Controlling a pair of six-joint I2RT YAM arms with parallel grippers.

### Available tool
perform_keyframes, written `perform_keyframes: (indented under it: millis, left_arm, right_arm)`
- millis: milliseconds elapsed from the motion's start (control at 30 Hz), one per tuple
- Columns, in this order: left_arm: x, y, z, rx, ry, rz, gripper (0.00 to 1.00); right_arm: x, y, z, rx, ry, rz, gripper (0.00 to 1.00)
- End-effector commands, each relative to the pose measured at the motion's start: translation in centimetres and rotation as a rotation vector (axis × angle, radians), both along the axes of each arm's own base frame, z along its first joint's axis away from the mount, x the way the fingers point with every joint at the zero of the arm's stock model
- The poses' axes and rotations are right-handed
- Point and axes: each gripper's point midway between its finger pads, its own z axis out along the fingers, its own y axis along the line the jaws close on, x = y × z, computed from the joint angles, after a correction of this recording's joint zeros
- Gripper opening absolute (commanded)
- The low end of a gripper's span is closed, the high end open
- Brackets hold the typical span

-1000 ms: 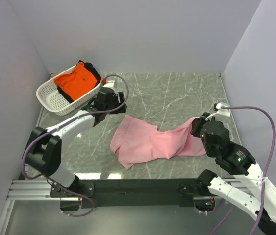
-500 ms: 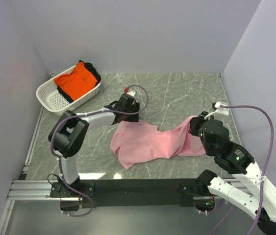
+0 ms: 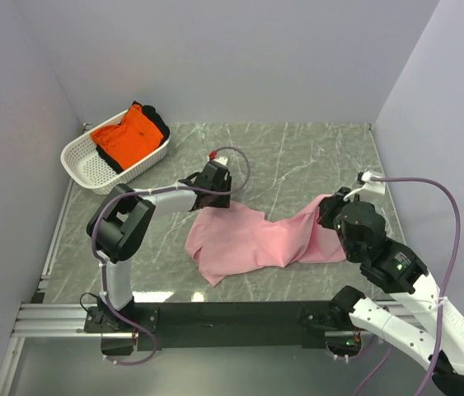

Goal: Fold and stack the t-shirts
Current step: Flatten the tshirt out

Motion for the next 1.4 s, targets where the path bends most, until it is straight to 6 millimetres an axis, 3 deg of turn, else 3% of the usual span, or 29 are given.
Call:
perform_keyframes:
  millis: [0, 300, 800, 900, 933, 967, 1067, 1133, 1167, 1200, 1267, 1300, 1367]
  left_arm:
    - [0.4, -0.6, 0.6, -0.009, -0.025, -0.004, 0.48]
    - [-0.3, -1.0, 0.0, -0.001, -0.013, -0.025, 0.43]
    - [-0.9, -0.1, -1.4, 0.058, 0.007, -0.012, 0.24]
    - [-0.7, -0.1, -0.9, 0.054, -0.007, -0.009, 0.1]
    - [-0.6, -0.1, -0.5, 0.048, -0.016, -0.003, 0.0]
    - [-0.5, 0.1, -0.1, 0.047, -0.031, 0.006, 0.0]
    - [-0.1, 0.6, 3.1, 0.016, -0.1, 0.034, 0.0]
    - [0.3, 1.4, 6.9, -0.004, -0.182, 0.072, 0.0]
    - [0.4, 2.2, 8.1, 0.002, -0.212, 0.1, 0.0]
    - [0.4, 3.0, 11.0, -0.024, -0.265, 0.124, 0.0]
    - [0.2, 4.4, 13.8, -0.041, -0.32, 0.157, 0.0]
    - [0.0, 5.8, 16.9, -0.072, -0.379, 0.194, 0.0]
    - [-0.5, 7.6, 19.3, -0.089, -0.422, 0.226, 0.0]
  right_arm:
    - [0.5, 0.0, 0.7, 0.027, -0.035, -0.016, 0.0]
    - [0.6, -0.1, 0.5, 0.022, -0.028, -0.021, 0.0]
    - [0.8, -0.3, 0.3, 0.019, -0.029, -0.027, 0.0]
    - [0.8, -0.3, 0.2, 0.019, -0.029, -0.026, 0.0]
    - [0.9, -0.4, 0.1, 0.014, -0.026, -0.027, 0.0]
    - [1.0, -0.4, -0.1, 0.011, -0.022, -0.028, 0.0]
    - [1.5, -0.7, -0.4, -0.006, -0.02, -0.04, 0.0]
    - [2.0, -0.7, -0.4, -0.009, -0.021, -0.034, 0.0]
    - [2.5, -1.3, -0.4, -0.025, -0.015, -0.05, 0.0]
    - [2.8, -1.4, -0.3, -0.024, -0.018, -0.053, 0.0]
    - [3.6, -2.0, 0.0, -0.032, -0.016, -0.059, 0.0]
    - [3.9, -2.3, 0.3, -0.032, -0.024, -0.065, 0.0]
    - [4.5, -2.4, 1.1, -0.04, -0.035, -0.06, 0.0]
